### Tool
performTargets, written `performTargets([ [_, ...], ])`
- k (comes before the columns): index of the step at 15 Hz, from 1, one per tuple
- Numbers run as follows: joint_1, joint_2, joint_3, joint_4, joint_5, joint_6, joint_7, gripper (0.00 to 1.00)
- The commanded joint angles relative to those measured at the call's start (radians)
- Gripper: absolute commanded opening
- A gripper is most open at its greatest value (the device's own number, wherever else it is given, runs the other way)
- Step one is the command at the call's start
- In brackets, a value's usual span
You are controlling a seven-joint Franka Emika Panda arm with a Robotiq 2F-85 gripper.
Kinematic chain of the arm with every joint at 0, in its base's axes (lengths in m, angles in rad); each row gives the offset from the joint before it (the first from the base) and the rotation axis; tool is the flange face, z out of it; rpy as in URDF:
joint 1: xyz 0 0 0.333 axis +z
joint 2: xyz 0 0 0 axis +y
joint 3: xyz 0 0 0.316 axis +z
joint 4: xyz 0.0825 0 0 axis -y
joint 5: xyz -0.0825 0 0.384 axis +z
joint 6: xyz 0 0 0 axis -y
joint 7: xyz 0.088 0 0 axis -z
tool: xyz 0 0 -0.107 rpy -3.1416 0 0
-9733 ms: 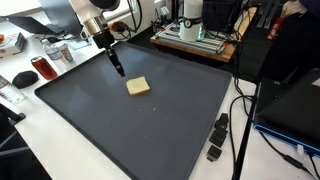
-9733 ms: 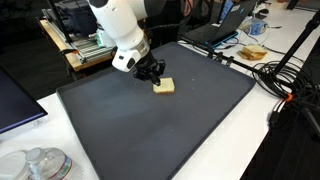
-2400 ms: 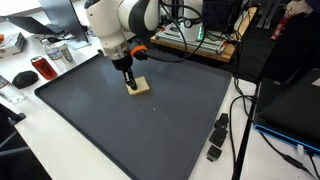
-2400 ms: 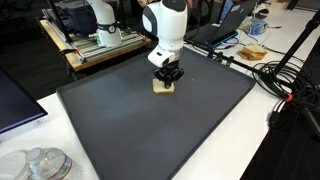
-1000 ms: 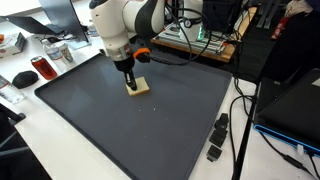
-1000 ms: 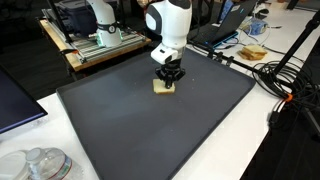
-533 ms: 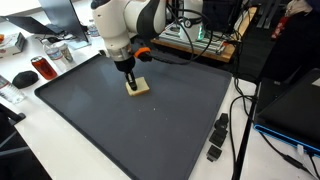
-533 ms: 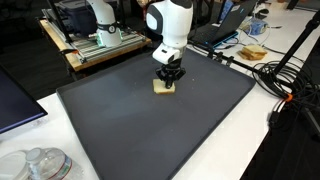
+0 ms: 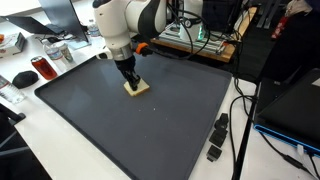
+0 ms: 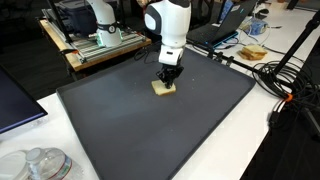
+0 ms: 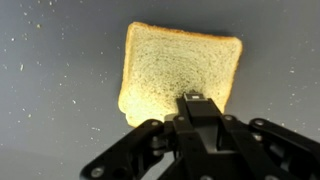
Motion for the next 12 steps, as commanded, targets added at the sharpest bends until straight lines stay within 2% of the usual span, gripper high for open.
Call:
performTargets([
  [1, -0.058, 0.015, 0.058, -0.029, -0.027, 0.011, -0.182, 0.05],
  [4, -0.077, 0.018, 0.076, -0.016, -0.062, -0.023, -0.305, 0.05],
  [6, -0.076, 0.022, 0.081, -0.001, -0.077, -0.063, -0.333, 0.05],
  [10, -0.082, 0.022, 0.095, 0.007, 0.007, -0.092, -0.239, 0.05],
  [12, -0.088, 0.017, 0.096, -0.009, 0.066, -0.046, -0.172, 0.05],
])
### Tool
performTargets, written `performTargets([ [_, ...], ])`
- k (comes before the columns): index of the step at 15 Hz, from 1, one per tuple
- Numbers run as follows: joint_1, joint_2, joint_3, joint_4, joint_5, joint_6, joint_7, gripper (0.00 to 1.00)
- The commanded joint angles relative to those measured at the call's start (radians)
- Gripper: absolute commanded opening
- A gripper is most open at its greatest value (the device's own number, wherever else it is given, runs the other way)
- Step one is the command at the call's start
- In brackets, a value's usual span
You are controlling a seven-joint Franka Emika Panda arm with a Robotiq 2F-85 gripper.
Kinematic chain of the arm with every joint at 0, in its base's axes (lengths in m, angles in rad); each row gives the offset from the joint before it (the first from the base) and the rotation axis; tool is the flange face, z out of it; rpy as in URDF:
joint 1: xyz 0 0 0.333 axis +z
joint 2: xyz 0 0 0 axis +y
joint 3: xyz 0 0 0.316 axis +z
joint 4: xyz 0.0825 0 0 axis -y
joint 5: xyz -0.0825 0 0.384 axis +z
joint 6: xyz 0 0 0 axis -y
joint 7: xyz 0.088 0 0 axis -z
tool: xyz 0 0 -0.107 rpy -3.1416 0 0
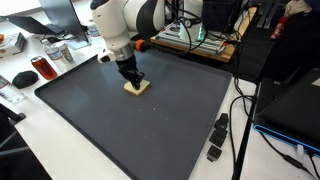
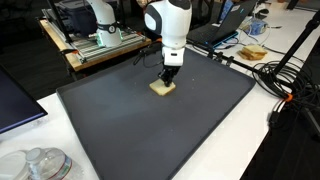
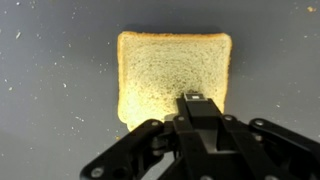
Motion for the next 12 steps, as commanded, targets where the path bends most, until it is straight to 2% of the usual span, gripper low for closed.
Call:
performTargets([
  [1, -0.026, 0.019, 0.029, -0.028, 0.103, 0.046, 0.100, 0.05],
  [6, 0.003, 0.019, -0.002, -0.050, 0.174, 0.111, 0.307, 0.05],
  [9, 0.042, 0.014, -0.034, -0.066, 0.169, 0.157, 0.477, 0.05],
  [12, 0.089, 0.015, -0.079, -0.064, 0.155, 0.154, 0.654, 0.05],
])
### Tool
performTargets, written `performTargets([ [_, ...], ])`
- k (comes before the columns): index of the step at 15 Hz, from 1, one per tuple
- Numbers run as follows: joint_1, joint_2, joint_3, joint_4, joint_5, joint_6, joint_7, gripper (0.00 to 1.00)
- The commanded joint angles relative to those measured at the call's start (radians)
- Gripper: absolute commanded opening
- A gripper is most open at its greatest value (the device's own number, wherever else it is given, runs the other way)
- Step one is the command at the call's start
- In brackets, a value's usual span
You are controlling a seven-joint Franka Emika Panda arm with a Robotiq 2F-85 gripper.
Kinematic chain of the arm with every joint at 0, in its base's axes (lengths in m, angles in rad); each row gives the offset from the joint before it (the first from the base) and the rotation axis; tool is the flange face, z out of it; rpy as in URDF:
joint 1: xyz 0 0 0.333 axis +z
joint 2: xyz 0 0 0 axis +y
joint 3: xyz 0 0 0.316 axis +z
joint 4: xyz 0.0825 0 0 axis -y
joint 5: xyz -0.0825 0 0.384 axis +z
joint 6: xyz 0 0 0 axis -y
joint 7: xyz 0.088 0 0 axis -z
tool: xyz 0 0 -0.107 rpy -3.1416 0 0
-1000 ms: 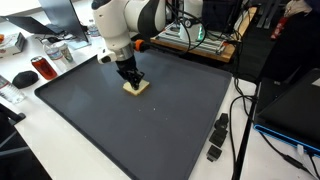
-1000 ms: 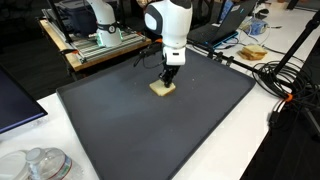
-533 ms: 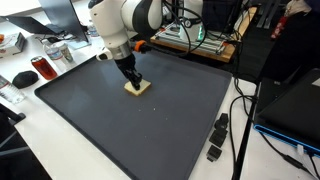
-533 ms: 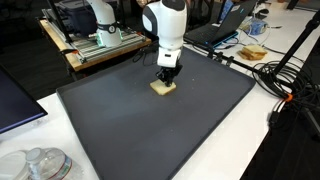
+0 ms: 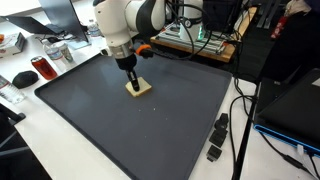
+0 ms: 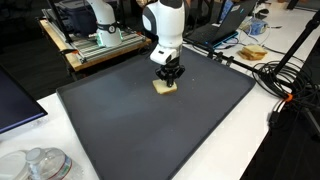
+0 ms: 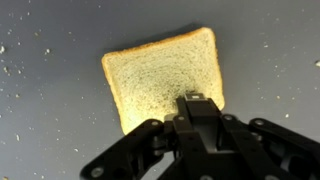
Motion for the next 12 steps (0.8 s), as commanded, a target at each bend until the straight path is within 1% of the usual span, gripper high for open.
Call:
performTargets([
  [1, 0.073, 0.031, -0.061, -0.010, 0.015, 0.044, 0.201, 0.05],
  [3, 0.101, 0.034, -0.085, -0.003, 0.012, 0.025, 0.316, 0.05],
  [4, 0.103, 0.034, -0.085, 0.000, 0.004, 0.013, 0.337, 0.05],
  [5, 0.095, 0.032, -0.074, -0.001, -0.002, 0.014, 0.322, 0.05],
  [7, 0.081, 0.029, -0.062, -0.003, -0.029, 0.012, 0.250, 0.05],
  [8, 0.089, 0.031, -0.071, -0.005, -0.063, 0.011, 0.220, 0.05],
  [9, 0.063, 0.027, -0.046, -0.007, -0.059, 0.001, 0.138, 0.05],
  [10, 0.053, 0.025, -0.037, -0.010, -0.061, 0.010, 0.084, 0.05],
  [12, 0.047, 0.019, -0.037, -0.017, -0.070, 0.009, -0.021, 0.06],
])
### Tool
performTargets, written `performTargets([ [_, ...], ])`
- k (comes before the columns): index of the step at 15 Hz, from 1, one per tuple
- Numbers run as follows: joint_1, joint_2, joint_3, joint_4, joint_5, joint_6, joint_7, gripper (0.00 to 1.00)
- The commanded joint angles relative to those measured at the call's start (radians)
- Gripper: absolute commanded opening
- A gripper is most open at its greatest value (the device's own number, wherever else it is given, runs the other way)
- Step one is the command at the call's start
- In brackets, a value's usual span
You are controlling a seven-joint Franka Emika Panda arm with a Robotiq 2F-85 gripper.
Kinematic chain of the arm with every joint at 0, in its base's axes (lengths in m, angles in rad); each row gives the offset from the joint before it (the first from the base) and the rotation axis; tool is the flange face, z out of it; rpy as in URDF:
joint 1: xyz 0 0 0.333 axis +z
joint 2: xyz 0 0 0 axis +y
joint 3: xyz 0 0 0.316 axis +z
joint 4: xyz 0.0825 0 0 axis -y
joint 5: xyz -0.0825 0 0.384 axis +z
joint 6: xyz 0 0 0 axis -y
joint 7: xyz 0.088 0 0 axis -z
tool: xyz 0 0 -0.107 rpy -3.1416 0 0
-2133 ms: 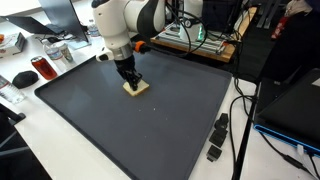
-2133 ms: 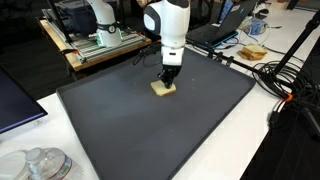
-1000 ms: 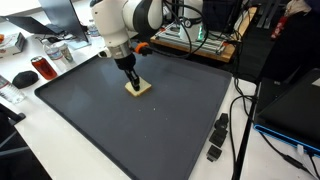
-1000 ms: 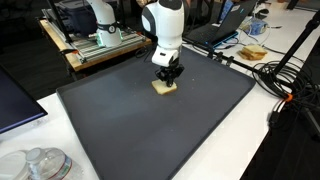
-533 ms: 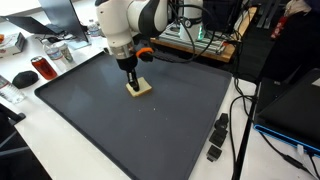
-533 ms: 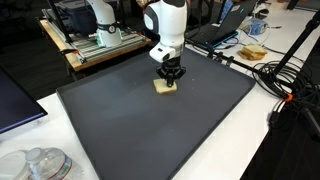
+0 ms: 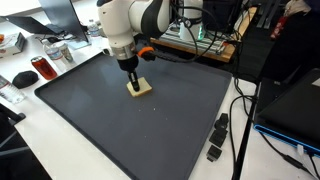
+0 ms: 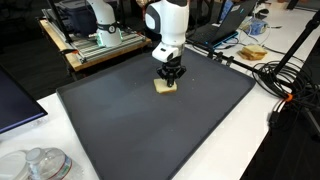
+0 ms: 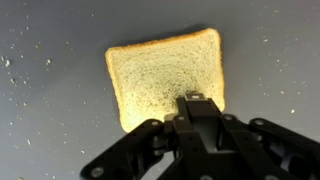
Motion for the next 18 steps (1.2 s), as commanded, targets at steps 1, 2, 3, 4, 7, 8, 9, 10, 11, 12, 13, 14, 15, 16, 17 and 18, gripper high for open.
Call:
performTargets([
  [1, -0.037, 0.015, 0.031, -0.021, -0.030, 0.008, -0.185, 0.06],
  [2, -0.040, 0.013, 0.034, -0.021, -0.038, 0.006, -0.232, 0.06],
  [3, -0.046, 0.014, 0.038, -0.018, -0.046, 0.000, -0.278, 0.06],
  [4, -0.050, 0.013, 0.041, -0.014, -0.058, -0.009, -0.321, 0.06],
  [7, -0.049, 0.003, 0.039, -0.017, -0.089, -0.028, -0.379, 0.05],
  [8, -0.032, -0.009, 0.023, -0.027, -0.110, -0.025, -0.361, 0.05],
  [9, -0.036, -0.025, 0.030, -0.035, -0.109, -0.042, -0.368, 0.05],
  [10, -0.021, -0.037, 0.015, -0.045, -0.128, -0.041, -0.336, 0.05],
  [11, -0.021, -0.047, 0.016, -0.052, -0.135, -0.045, -0.334, 0.05],
  [12, -0.024, -0.061, 0.019, -0.063, -0.139, -0.045, -0.340, 0.05],
  [13, -0.043, -0.076, 0.040, -0.072, -0.121, -0.062, -0.370, 0.05],
  [14, -0.055, -0.088, 0.052, -0.076, -0.100, -0.085, -0.379, 0.05],
  [15, -0.060, -0.098, 0.056, -0.080, -0.093, -0.100, -0.379, 0.05],
  [16, -0.064, -0.105, 0.059, -0.081, -0.084, -0.112, -0.371, 0.05],
  [17, -0.072, -0.116, 0.064, -0.084, -0.070, -0.117, -0.371, 0.05],
  [18, -0.070, -0.126, 0.062, -0.088, -0.067, -0.115, -0.356, 0.05],
])
